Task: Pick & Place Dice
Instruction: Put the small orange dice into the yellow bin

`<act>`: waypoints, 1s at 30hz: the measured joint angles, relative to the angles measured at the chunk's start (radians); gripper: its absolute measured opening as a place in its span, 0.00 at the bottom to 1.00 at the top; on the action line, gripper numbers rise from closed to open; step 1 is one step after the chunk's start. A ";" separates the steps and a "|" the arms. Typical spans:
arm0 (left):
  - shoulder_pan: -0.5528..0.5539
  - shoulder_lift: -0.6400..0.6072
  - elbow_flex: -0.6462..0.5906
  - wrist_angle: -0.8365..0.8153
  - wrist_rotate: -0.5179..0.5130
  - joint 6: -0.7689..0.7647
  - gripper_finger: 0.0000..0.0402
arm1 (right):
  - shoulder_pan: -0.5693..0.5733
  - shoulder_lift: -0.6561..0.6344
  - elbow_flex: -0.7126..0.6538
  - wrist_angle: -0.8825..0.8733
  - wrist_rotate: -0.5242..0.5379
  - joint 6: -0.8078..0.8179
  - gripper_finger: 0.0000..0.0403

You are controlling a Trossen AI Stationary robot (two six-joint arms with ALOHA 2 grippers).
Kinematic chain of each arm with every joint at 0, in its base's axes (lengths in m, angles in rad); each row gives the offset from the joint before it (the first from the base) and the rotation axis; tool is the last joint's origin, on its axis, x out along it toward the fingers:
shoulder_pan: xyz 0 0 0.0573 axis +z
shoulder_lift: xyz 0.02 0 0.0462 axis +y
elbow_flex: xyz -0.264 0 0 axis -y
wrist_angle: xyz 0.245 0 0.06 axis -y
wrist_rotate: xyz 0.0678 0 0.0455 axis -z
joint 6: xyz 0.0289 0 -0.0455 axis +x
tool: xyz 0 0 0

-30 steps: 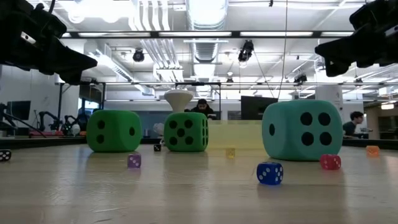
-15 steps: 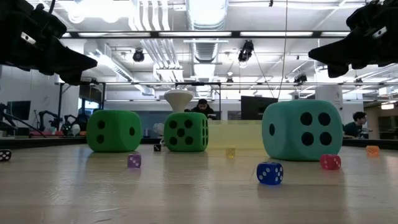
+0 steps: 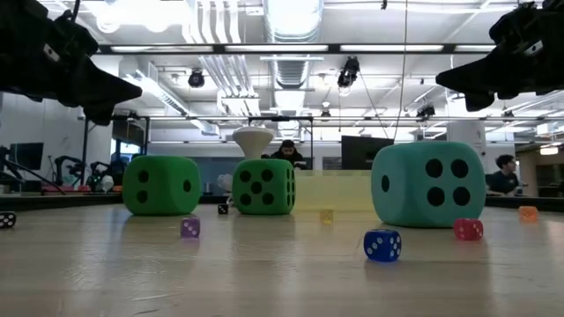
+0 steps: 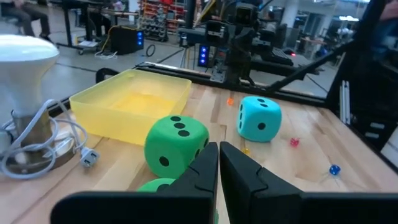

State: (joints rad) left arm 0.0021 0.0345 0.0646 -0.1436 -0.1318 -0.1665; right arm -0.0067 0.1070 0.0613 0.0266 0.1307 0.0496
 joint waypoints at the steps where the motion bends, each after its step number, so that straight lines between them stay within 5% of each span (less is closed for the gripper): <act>1: 0.000 0.000 0.000 0.000 0.000 -0.008 0.06 | 0.000 0.000 0.006 -0.005 0.000 0.000 0.08; 14: 0.000 0.001 0.008 0.069 -0.002 -0.047 0.06 | 0.000 0.050 0.247 -0.196 0.065 0.034 0.08; 22: 0.000 0.002 0.014 0.089 0.001 -0.016 0.06 | 0.000 0.235 0.523 -0.667 0.213 0.133 0.08; 30: 0.000 0.002 0.014 0.097 0.001 -0.014 0.06 | 0.000 0.429 0.606 -0.780 0.127 0.172 0.18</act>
State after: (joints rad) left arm 0.0025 0.0364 0.0788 -0.0467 -0.1312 -0.1803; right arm -0.0071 0.5360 0.6674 -0.7535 0.2580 0.2217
